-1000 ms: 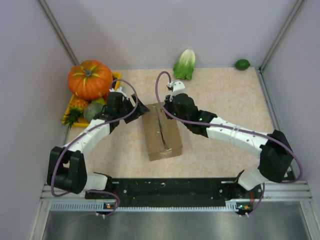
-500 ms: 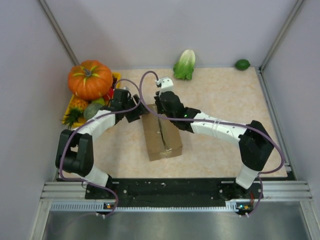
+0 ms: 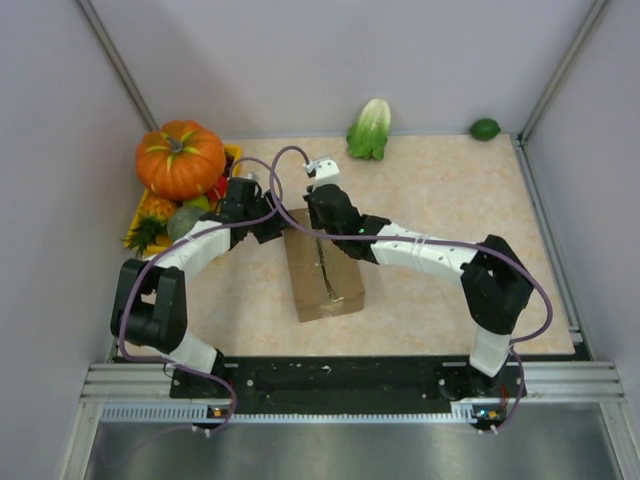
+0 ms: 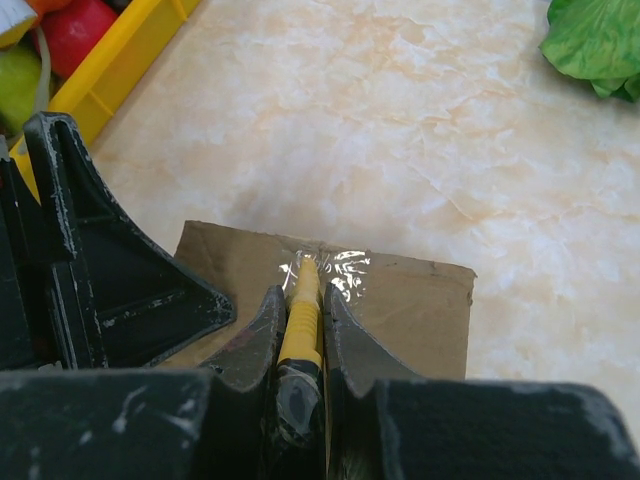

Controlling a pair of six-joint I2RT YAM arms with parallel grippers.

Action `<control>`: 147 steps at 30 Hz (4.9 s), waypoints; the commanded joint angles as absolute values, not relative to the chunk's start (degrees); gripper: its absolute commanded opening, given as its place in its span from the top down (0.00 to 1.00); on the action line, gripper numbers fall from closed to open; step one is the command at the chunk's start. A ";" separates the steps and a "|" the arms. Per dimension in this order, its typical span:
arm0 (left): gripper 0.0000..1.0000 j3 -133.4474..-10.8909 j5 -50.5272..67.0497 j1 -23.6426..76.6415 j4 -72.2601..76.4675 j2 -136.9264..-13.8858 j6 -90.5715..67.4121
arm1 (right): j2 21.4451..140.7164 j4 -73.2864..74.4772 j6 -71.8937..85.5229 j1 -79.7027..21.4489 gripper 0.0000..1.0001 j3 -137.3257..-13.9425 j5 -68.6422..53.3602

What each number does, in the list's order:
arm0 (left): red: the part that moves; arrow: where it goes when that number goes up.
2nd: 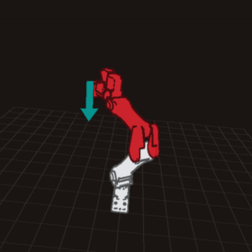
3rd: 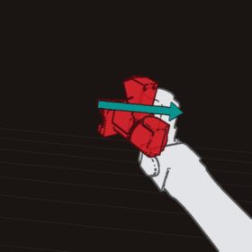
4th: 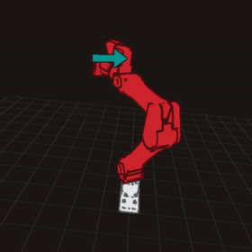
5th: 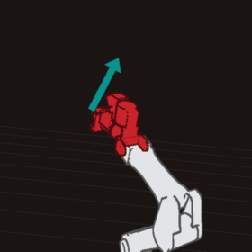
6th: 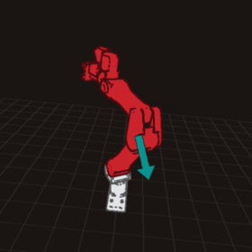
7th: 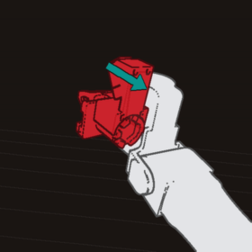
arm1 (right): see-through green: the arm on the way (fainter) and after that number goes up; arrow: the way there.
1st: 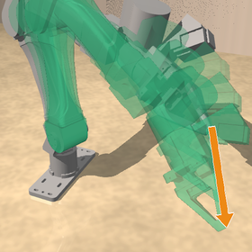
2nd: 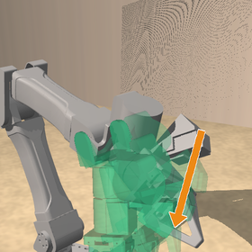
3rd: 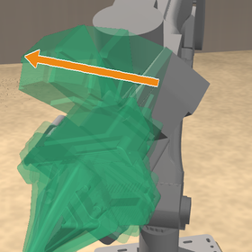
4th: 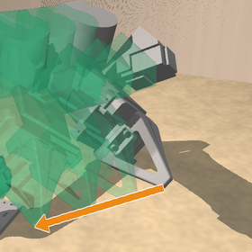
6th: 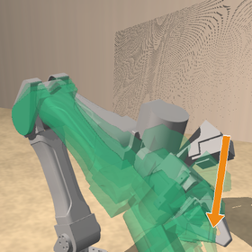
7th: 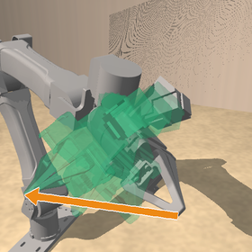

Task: Unpack the express box

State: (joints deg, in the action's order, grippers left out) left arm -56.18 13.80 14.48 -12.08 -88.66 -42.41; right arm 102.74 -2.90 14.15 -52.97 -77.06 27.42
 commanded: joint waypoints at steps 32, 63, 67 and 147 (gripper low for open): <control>0.50 -53.35 17.75 13.45 -7.74 -91.05 -48.86 | 104.85 7.29 19.42 -53.53 1.00 -82.00 27.16; 0.68 -51.59 19.16 13.54 -5.89 -95.18 -59.76 | 99.50 20.30 26.19 -55.63 1.00 -80.69 28.74; 0.69 -51.77 18.99 13.54 -5.89 -95.36 -59.85 | 97.48 20.92 26.98 -55.90 1.00 -78.93 28.48; 0.76 -51.15 17.23 13.54 -5.19 -97.03 -61.35 | 84.29 40.25 31.02 -61.79 1.00 -72.25 20.57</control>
State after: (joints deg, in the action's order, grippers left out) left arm -53.12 23.77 13.54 -2.11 -93.32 -61.39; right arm 87.72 35.73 31.05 -59.64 -72.73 23.24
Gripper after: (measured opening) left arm 0.404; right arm 0.091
